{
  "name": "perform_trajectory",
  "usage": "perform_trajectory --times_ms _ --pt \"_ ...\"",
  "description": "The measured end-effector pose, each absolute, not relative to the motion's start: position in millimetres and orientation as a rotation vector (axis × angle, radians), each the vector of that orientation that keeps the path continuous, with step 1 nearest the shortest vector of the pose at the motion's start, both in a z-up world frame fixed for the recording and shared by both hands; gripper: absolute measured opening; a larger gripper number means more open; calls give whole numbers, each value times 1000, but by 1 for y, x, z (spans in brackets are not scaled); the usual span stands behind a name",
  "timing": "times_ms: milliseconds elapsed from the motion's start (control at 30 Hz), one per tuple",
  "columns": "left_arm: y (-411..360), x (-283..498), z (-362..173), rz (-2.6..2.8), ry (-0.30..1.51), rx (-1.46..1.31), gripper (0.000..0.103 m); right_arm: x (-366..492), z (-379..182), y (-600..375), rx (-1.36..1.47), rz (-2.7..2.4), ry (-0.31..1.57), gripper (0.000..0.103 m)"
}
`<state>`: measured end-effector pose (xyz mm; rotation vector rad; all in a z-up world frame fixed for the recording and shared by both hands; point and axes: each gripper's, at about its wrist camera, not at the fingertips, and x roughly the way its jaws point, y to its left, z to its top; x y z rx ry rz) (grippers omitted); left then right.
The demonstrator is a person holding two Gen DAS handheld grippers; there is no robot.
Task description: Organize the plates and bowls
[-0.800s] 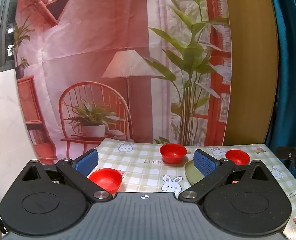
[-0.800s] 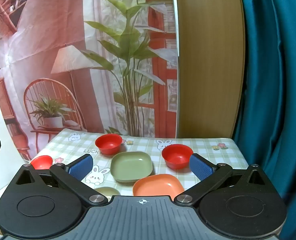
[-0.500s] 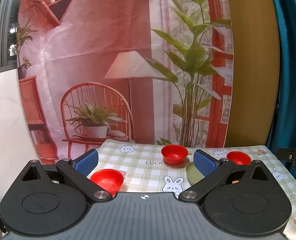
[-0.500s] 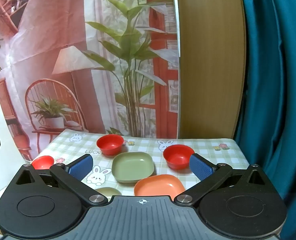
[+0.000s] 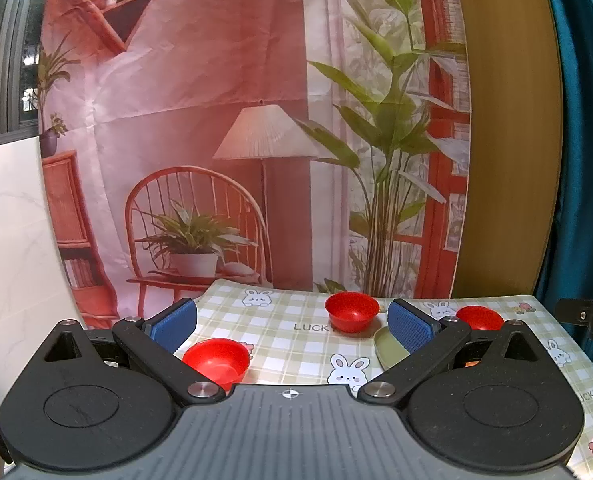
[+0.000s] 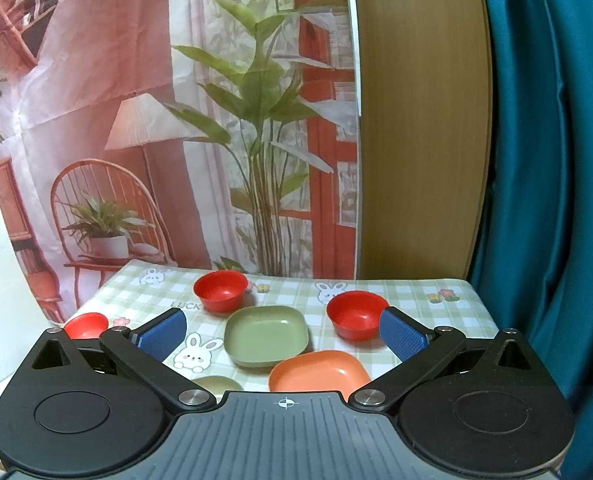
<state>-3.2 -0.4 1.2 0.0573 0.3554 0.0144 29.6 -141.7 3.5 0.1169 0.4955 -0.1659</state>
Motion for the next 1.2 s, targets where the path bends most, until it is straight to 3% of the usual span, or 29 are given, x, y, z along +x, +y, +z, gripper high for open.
perform_trajectory --times_ms 1200 --pt "-3 -6 2 18 338 53 102 25 7 -137 114 -169 480 103"
